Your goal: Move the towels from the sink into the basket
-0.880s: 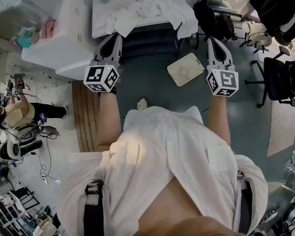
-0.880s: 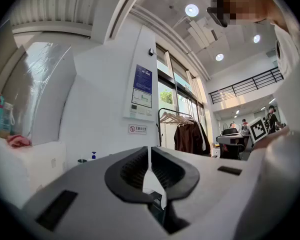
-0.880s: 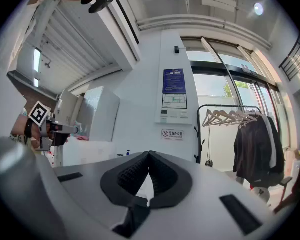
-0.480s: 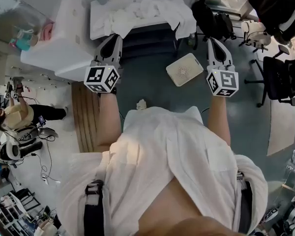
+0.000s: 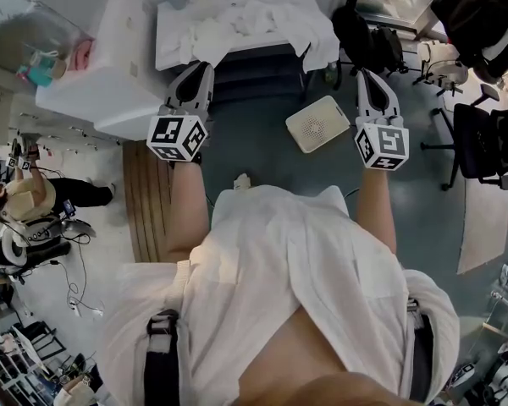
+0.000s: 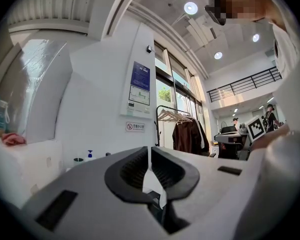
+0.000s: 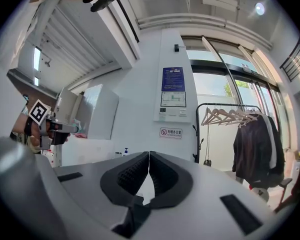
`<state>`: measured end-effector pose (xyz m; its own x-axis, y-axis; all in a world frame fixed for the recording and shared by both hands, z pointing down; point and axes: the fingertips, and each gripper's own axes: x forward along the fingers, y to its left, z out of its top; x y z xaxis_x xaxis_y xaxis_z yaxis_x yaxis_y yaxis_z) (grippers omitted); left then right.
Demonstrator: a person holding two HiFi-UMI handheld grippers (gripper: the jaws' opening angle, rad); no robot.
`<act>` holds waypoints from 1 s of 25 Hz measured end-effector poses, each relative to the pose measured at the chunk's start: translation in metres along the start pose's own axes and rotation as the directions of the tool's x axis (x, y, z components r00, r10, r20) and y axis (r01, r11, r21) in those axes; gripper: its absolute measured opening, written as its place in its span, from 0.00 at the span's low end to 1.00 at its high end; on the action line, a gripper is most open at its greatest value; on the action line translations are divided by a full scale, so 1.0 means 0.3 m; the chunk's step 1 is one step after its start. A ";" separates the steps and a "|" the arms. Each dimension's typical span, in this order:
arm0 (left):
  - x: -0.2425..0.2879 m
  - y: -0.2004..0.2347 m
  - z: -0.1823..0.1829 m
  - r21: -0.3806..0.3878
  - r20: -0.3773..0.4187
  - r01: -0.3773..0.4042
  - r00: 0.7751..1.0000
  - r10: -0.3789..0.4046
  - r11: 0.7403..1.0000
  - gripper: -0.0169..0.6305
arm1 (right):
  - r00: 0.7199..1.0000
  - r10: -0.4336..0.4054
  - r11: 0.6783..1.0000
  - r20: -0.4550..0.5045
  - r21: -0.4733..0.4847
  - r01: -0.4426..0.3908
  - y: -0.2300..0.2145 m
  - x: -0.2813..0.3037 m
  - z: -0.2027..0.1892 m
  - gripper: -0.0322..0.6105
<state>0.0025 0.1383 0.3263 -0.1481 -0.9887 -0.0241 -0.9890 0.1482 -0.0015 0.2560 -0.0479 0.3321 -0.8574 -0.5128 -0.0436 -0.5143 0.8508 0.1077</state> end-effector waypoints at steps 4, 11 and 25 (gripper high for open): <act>0.017 -0.003 -0.010 0.002 -0.004 -0.001 1.000 0.001 1.000 0.07 | 1.000 0.006 1.000 -0.008 -0.001 -0.006 -0.012 0.016 -0.015 0.10; 0.019 0.050 -0.021 0.009 -0.011 -0.023 1.000 0.023 1.000 0.07 | 0.999 0.042 0.999 -0.026 -0.015 -0.042 0.019 0.082 -0.036 0.10; 0.090 0.479 -0.097 -0.007 -0.021 -0.087 0.996 0.087 0.996 0.07 | 0.967 0.240 0.967 -0.089 -0.068 -0.247 0.329 0.553 -0.111 0.10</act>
<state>-0.1439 0.1321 0.3544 -0.2333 -0.9724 -0.0029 -0.9724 0.2333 0.0073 0.0636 -0.0528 0.3687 -0.9508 -0.3013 0.0720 -0.2844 0.9411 0.1828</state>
